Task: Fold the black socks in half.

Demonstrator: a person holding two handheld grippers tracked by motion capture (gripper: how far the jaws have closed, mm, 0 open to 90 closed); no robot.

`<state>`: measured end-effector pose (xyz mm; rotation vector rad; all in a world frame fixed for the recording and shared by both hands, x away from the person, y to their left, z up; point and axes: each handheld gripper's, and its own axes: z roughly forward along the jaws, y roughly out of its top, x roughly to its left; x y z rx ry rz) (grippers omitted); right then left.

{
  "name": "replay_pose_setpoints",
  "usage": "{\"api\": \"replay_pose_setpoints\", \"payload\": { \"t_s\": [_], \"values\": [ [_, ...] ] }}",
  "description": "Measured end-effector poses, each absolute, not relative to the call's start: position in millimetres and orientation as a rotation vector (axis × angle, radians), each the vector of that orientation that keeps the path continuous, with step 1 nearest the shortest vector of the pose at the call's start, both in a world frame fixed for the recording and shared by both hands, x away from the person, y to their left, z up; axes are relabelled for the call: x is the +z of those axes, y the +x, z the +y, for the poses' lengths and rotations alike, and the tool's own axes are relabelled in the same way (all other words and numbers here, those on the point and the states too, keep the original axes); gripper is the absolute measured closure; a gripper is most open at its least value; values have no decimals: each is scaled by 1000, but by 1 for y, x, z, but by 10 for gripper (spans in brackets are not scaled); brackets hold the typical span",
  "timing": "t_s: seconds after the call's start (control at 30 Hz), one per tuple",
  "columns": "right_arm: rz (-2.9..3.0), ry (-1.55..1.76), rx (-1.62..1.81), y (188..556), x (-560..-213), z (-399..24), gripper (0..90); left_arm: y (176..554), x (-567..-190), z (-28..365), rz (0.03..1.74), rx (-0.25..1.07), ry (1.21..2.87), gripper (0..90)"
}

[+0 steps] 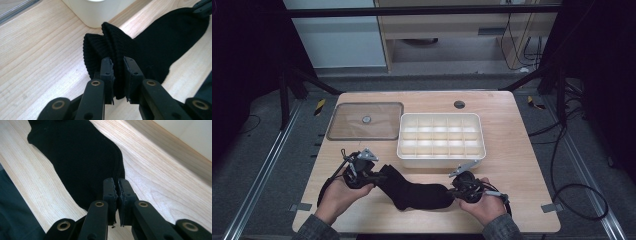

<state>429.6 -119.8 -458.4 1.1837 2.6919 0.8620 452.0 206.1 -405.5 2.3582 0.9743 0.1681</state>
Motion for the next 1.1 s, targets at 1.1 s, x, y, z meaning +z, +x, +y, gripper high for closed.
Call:
{"api": "replay_pose_setpoints", "payload": {
  "t_s": [1.1],
  "values": [
    [2702, 1179, 893, 435, -461, -109, 861, 437, -387, 149, 842, 135, 2371, 800]
  ]
}}
